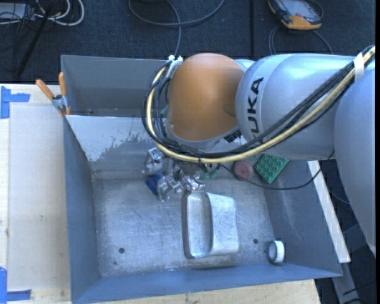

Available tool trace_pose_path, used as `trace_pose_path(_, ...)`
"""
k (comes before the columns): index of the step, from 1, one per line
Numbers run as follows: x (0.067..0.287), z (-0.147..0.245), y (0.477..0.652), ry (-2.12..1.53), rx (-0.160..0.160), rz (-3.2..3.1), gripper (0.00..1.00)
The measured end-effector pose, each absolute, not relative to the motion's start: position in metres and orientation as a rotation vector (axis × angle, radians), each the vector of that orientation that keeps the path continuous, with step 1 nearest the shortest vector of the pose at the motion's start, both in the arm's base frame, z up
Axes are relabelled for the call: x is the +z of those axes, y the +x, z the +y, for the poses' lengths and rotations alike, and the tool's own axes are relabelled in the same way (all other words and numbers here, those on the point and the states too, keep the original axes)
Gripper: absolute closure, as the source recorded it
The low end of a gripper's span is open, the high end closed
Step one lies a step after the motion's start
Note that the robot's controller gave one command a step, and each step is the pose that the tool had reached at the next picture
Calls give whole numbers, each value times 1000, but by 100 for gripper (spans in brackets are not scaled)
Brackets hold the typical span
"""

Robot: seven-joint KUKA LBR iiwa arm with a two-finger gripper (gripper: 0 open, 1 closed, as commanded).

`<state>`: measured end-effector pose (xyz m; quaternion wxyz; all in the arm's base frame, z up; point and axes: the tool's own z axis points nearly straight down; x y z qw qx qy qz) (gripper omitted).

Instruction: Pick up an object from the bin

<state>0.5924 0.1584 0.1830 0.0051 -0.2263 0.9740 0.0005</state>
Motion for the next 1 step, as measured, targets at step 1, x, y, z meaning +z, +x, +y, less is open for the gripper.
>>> trace_pose_path(1, 274, 148, 593, -734, 0, 3044, 100)
